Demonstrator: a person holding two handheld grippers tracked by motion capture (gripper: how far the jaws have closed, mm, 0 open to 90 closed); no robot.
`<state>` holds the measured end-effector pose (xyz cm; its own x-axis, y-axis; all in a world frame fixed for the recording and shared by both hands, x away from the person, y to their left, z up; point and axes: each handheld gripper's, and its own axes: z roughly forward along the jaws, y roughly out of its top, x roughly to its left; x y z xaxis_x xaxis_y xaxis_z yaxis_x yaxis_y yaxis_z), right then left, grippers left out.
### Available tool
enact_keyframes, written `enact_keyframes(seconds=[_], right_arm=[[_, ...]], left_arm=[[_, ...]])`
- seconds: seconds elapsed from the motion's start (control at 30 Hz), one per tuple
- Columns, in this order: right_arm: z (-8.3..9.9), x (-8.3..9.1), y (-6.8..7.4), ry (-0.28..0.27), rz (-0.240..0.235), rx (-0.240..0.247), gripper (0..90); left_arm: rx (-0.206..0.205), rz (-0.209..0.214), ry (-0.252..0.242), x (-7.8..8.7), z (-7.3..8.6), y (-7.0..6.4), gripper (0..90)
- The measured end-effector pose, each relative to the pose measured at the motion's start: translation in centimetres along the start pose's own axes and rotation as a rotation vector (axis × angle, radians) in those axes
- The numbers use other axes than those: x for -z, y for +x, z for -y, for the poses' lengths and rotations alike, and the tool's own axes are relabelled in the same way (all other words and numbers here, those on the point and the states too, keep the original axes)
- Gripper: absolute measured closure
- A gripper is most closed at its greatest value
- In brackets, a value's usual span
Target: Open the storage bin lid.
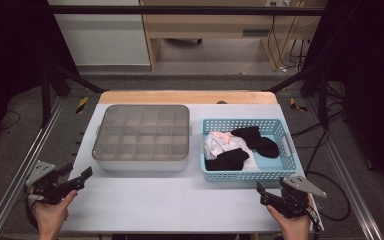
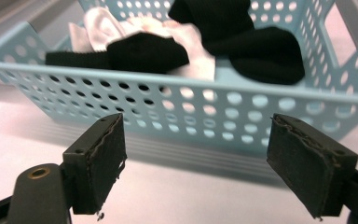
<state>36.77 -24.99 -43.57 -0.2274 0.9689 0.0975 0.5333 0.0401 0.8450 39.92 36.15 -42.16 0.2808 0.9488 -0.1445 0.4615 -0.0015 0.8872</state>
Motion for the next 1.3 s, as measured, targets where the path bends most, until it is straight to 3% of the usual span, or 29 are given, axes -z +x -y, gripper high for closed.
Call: enact_keyframes(seconds=[0.13, 0.4, 0.8, 1.03, 1.3], right_arm=[[-0.9, 0.2, 0.5, -0.023, -0.012, 0.020, 19.9], [-4.1, 0.1, 2.7, -0.075, -0.069, 0.061, 19.9], [-6.5, -0.7, 5.0, -0.095, -0.127, 0.082, 21.8], [-7.9, -1.2, 6.6, -0.104, -0.152, 0.115, 23.8], [-9.2, -2.4, 8.5, -0.108, -0.182, 0.144, 23.3]], left_arm=[[0.001, 0.009, -0.003, 0.1, -0.5, 0.1, 23.1], [0.010, 0.018, -0.012, 0.2, -1.5, 0.4, 22.9], [-0.013, 0.018, -0.010, -0.3, -3.5, 0.1, 24.0], [-0.012, 0.018, -0.037, -0.1, -4.9, 0.2, 25.1], [-0.022, 0.023, -0.036, -0.8, -5.8, 0.0, 25.3]])
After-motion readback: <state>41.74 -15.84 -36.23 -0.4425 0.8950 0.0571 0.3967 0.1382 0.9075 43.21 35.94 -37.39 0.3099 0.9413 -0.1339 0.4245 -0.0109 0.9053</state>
